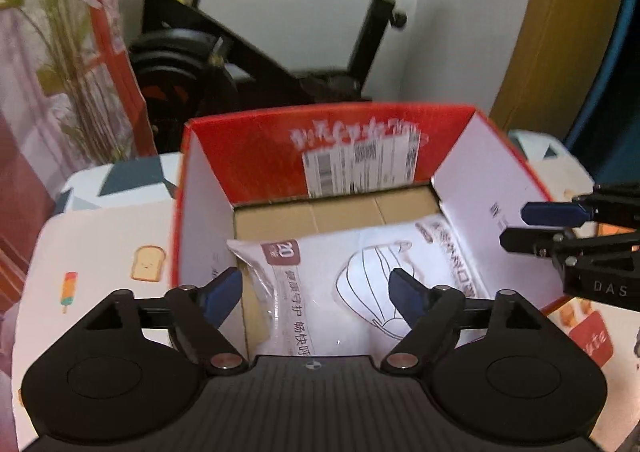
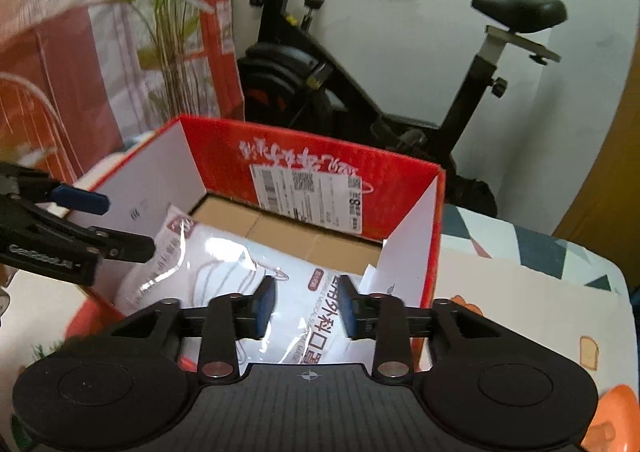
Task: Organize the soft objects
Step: 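Open both tools to release the mask bag and withdraw, then close both tools on the green tasseled pouch on the table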
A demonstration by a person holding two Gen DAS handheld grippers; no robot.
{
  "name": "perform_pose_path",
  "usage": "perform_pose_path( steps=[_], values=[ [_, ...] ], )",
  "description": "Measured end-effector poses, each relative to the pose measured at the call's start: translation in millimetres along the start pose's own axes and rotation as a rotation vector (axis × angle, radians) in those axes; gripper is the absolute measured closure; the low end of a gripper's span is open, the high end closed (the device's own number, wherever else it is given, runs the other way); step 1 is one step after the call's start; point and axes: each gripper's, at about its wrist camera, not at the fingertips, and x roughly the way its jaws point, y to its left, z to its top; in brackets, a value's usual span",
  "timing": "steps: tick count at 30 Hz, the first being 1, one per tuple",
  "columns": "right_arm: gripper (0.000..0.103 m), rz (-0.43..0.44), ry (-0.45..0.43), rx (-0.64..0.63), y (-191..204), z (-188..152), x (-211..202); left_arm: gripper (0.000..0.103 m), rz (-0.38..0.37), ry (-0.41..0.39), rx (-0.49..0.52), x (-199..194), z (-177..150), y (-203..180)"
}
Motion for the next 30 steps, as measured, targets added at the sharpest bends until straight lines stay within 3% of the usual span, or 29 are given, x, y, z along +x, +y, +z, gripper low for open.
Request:
perform_pose_path(
  steps=[1, 4, 9, 19, 30],
  values=[
    [0.047, 0.002, -0.016, 0.013, 0.2, -1.1, -6.2, 0.012, 0.012, -0.02, -0.002, -7.1, -1.5, -0.5],
    [0.021, 0.002, -0.072, 0.034, 0.7, -7.2, -25.3, 0.002, 0.039, -0.073, -0.023, -26.0, -8.0, 0.1],
    [0.002, -0.01, -0.129, 0.043, 3.6, -19.4, -50.9, 0.0, 0.057, -0.13, -0.045, -49.1, -22.9, 4.8],
    [0.0, 0.019, -0.17, 0.144, 5.3, -62.0, -82.7, 0.0, 0.091, -0.18, -0.08, -82.6, -68.3, 7.4],
    [0.0, 0.054, -0.064, 0.141, 29.3, -124.6, -83.4, 0.0, 0.083, -0.093, -0.156, -96.5, -142.9, 10.4]
  ],
)
